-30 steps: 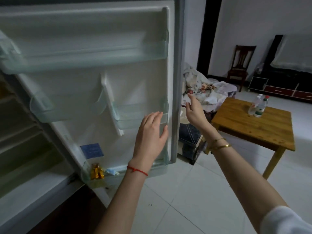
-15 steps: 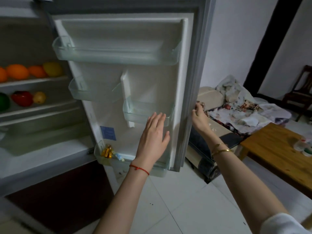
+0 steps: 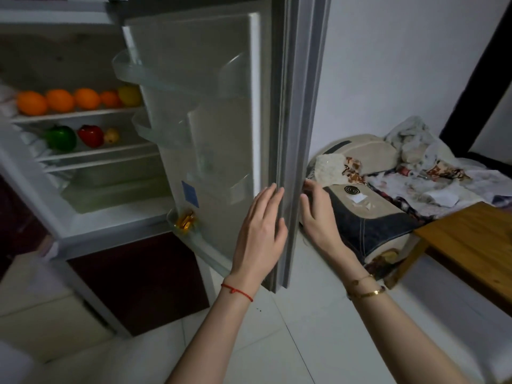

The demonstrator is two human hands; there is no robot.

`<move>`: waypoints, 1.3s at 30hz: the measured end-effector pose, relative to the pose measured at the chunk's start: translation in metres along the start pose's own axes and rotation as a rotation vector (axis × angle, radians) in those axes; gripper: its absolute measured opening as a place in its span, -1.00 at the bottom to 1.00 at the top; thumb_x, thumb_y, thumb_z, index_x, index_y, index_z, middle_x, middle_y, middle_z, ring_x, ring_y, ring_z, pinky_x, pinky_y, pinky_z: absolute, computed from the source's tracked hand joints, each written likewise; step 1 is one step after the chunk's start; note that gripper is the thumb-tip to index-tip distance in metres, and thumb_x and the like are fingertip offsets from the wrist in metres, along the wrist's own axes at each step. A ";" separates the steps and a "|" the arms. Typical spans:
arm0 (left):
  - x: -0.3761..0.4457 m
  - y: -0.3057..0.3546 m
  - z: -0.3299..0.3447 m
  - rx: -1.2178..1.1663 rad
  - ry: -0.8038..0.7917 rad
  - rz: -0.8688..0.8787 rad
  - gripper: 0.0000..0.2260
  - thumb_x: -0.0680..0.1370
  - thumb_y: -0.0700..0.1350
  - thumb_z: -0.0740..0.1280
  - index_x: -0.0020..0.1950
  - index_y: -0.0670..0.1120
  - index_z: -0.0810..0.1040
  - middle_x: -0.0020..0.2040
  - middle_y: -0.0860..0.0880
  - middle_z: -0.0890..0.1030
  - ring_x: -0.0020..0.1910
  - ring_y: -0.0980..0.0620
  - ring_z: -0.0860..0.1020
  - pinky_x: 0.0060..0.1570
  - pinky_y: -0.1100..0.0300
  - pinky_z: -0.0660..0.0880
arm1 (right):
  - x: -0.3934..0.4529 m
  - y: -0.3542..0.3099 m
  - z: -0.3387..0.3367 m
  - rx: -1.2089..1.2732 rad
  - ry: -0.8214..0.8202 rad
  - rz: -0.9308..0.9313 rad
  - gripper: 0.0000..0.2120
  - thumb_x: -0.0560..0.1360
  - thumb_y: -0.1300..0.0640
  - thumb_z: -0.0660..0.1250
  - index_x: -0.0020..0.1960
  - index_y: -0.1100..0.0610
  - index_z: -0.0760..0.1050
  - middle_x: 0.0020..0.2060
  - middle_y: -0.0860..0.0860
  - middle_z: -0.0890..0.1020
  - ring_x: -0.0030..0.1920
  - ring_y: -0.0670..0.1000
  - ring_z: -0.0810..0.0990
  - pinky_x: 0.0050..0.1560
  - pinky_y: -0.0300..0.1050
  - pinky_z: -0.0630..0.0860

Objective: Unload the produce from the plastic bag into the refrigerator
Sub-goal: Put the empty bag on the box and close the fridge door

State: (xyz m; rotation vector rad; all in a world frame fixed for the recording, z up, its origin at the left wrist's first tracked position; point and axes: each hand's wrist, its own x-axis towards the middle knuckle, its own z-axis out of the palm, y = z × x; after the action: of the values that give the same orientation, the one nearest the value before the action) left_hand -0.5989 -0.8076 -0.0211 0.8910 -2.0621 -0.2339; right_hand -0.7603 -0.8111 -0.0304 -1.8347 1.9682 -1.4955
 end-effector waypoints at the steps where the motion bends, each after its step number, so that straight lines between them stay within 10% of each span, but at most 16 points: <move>1: -0.005 0.003 -0.004 -0.001 0.019 -0.011 -0.53 0.59 -0.21 0.23 0.51 -0.09 0.30 0.51 -0.01 0.31 0.48 0.11 0.26 0.44 0.24 0.25 | -0.008 -0.006 0.000 -0.005 -0.001 -0.025 -0.66 0.66 0.04 0.09 0.39 0.12 0.34 0.26 0.01 0.50 0.28 -0.07 0.42 0.33 -0.06 0.39; 6: -0.036 0.002 -0.025 0.031 0.090 -0.050 -0.55 0.59 -0.22 0.24 0.49 -0.07 0.34 0.43 0.01 0.41 0.40 0.13 0.36 0.39 0.27 0.31 | -0.032 -0.040 0.010 0.069 -0.021 -0.190 -0.66 0.66 0.15 0.13 0.43 0.11 0.32 0.30 -0.06 0.45 0.34 -0.14 0.37 0.38 -0.24 0.29; 23: -0.122 -0.085 -0.154 0.109 0.387 -0.267 -0.62 0.58 -0.10 0.31 0.39 -0.11 0.43 0.19 -0.06 0.54 0.09 0.19 0.51 0.11 0.39 0.47 | -0.058 -0.176 0.141 0.249 -0.292 -0.538 -0.44 0.64 0.18 0.14 0.58 0.15 0.03 0.57 0.05 0.13 0.56 0.02 0.10 0.50 0.20 0.18; 35: -0.163 -0.205 -0.278 0.178 0.374 -0.322 -0.47 0.55 -0.01 0.32 0.49 -0.06 0.30 0.21 -0.04 0.50 0.10 0.17 0.49 0.13 0.38 0.46 | -0.074 -0.285 0.268 0.223 -0.315 -0.541 -0.37 0.63 0.09 0.23 0.59 0.14 0.01 0.58 -0.04 0.04 0.58 -0.02 -0.01 0.56 0.04 0.08; 39: -0.166 -0.247 -0.309 0.194 0.325 -0.377 -0.38 0.56 0.03 0.31 0.57 -0.03 0.16 0.44 -0.03 0.34 0.35 0.04 0.42 0.30 0.11 0.47 | -0.065 -0.314 0.306 0.190 -0.338 -0.553 -0.41 0.65 0.06 0.18 0.59 0.09 0.01 0.59 -0.07 0.02 0.59 -0.05 -0.08 0.57 -0.06 0.01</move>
State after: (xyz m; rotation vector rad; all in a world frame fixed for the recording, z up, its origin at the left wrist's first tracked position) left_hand -0.1717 -0.8305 -0.0500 1.3434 -1.6249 -0.0818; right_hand -0.3228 -0.8812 -0.0199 -2.4611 1.1834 -1.2950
